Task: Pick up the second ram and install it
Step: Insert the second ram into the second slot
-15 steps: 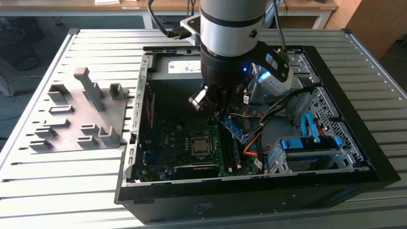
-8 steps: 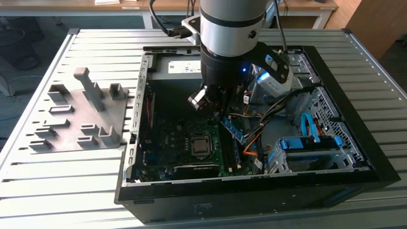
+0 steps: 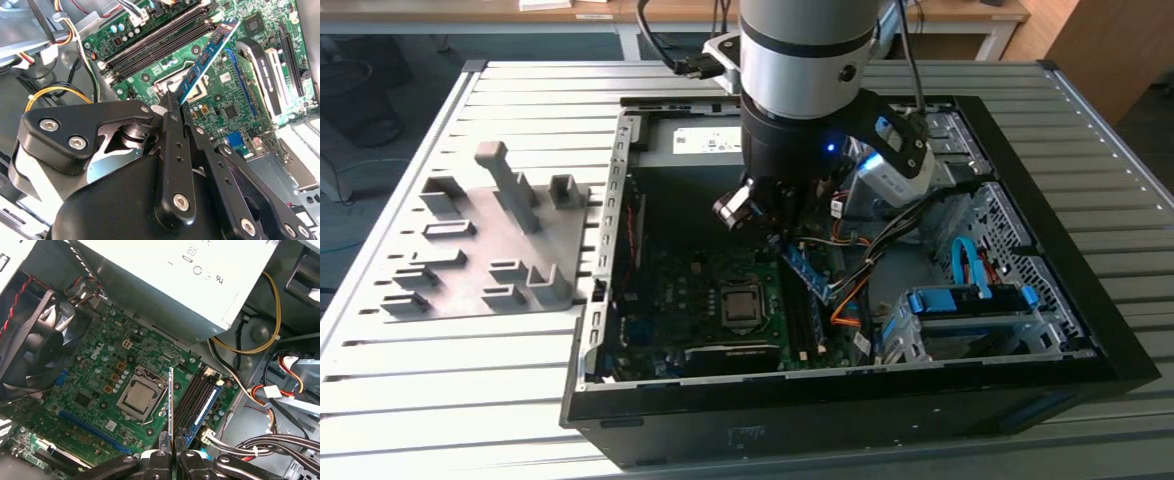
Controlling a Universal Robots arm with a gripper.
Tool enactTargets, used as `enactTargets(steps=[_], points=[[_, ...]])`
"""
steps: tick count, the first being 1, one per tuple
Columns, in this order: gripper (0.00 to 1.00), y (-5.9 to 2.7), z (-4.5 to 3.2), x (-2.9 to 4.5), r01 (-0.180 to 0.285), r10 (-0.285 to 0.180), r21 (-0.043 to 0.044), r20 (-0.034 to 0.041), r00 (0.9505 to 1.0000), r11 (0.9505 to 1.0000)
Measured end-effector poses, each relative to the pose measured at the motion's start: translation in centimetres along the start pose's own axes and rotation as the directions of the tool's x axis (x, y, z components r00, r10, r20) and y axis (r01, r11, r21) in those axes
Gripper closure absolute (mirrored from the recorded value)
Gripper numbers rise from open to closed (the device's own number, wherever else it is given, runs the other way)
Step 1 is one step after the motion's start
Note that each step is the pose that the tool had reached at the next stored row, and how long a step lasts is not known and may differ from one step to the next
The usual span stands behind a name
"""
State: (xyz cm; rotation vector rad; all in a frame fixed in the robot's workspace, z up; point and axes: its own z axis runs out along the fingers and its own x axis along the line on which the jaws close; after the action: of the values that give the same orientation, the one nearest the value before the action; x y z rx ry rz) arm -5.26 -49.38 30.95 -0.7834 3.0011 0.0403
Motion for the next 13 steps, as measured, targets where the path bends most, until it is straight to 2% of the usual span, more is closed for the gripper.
enactTargets(steps=[13], points=[[0.86, 0.00, 0.05, 0.00, -0.074, 0.074, 0.0041, 0.0007, 0.9973, 0.9973]])
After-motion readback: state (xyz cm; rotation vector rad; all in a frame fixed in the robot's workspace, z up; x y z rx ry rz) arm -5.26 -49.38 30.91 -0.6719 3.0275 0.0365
